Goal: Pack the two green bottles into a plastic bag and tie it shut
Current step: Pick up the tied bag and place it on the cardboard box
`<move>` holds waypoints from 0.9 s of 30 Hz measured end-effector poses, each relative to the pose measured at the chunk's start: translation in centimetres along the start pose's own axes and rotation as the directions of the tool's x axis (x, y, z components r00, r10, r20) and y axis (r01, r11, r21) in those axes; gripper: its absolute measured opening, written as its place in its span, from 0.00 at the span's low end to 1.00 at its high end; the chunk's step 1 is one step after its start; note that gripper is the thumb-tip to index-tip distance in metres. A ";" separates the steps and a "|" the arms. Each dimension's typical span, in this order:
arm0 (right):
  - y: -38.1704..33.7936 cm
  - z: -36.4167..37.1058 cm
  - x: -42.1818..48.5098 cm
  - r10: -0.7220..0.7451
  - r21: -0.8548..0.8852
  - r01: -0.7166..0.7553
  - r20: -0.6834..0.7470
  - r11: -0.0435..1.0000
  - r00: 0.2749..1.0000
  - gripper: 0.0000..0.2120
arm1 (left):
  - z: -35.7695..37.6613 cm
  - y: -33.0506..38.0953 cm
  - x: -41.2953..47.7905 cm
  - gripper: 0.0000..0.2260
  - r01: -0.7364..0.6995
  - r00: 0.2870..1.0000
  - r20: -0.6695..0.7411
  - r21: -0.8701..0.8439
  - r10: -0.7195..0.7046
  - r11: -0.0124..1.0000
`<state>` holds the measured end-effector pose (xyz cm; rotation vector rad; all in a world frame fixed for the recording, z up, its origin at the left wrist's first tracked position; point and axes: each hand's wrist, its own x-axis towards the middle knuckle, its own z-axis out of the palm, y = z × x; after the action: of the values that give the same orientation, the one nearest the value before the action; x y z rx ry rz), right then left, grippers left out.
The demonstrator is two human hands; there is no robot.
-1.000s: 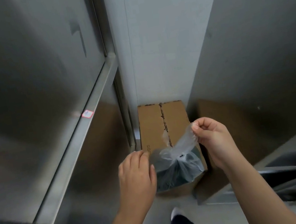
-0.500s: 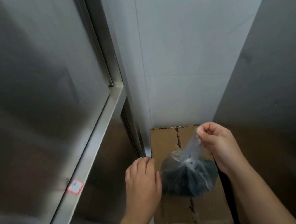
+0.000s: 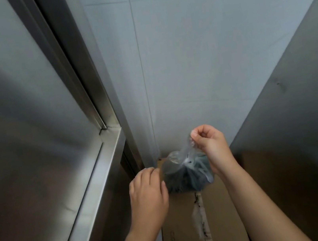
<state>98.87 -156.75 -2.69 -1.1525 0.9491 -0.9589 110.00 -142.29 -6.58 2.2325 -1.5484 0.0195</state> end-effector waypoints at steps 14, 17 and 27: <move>4.6 -6.7 6.6 0.016 -0.274 -0.101 -0.294 0.956 0.956 0.14 | 2.9 -0.3 3.4 0.14 -0.005 0.999 0.049 0.010 0.005 1.000; 7.1 -9.0 6.3 0.090 -0.284 -0.189 -0.327 0.940 0.941 0.15 | 3.7 0.4 3.5 0.14 -0.041 0.997 0.060 0.011 0.040 0.999; 10.9 -13.4 3.9 0.224 -0.239 -0.369 -0.474 0.898 0.852 0.09 | 5.3 2.5 2.9 0.13 -0.112 0.988 0.104 0.003 0.111 0.994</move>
<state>88.54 -162.73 -15.82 -1.0248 1.6542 -0.8346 107.71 -147.43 -9.90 2.1821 -1.7296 -0.0577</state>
